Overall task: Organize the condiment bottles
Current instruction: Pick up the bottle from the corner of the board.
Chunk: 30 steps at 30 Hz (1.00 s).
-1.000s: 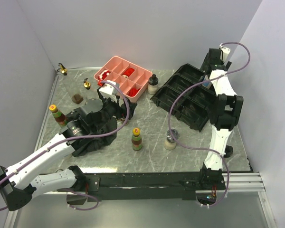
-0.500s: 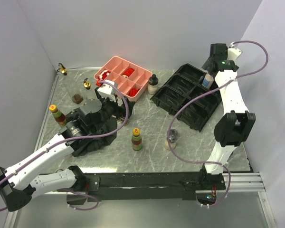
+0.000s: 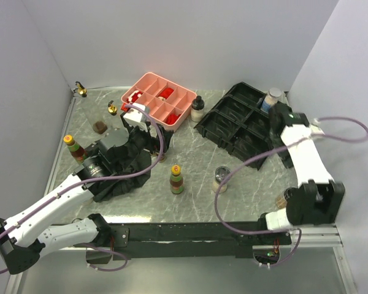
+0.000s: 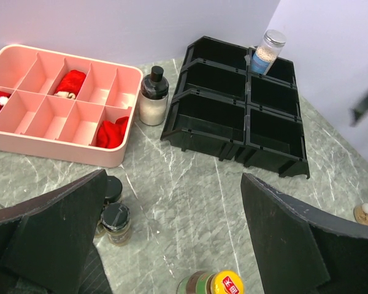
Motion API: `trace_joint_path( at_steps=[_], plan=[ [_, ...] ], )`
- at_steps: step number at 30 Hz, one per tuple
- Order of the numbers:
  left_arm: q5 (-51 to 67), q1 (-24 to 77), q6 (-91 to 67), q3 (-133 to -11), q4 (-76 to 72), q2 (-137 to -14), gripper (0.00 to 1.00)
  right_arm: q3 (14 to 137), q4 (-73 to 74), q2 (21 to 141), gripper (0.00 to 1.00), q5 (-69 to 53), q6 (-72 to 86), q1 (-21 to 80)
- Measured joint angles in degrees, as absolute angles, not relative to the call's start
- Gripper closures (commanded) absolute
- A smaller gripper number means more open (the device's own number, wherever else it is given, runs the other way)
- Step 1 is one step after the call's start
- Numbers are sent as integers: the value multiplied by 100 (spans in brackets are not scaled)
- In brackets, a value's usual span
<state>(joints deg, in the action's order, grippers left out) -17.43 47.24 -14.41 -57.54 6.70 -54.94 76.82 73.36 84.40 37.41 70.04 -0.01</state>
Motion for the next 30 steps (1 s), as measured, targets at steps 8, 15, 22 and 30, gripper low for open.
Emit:
trace_joint_path(
  at_steps=[8, 15, 22, 30],
  plan=[
    [-1656, 4753, -1474, -5754, 672, -5496, 4, 6547, 7575, 6490, 0, 3745, 7926, -290],
    [-1594, 4788, -1492, -5754, 672, -5511, 4, 6036, 7714, 5843, 0, 3656, 8464, -386],
    [-1601, 4840, -1490, -5741, 666, -5537, 4, 5848, 7686, 5406, 0, 3815, 8475, -698],
    [-1643, 4915, -1483, -5736, 672, -5616, 4, 5048, 7708, 5441, 0, 3892, 8322, -1057]
  ],
)
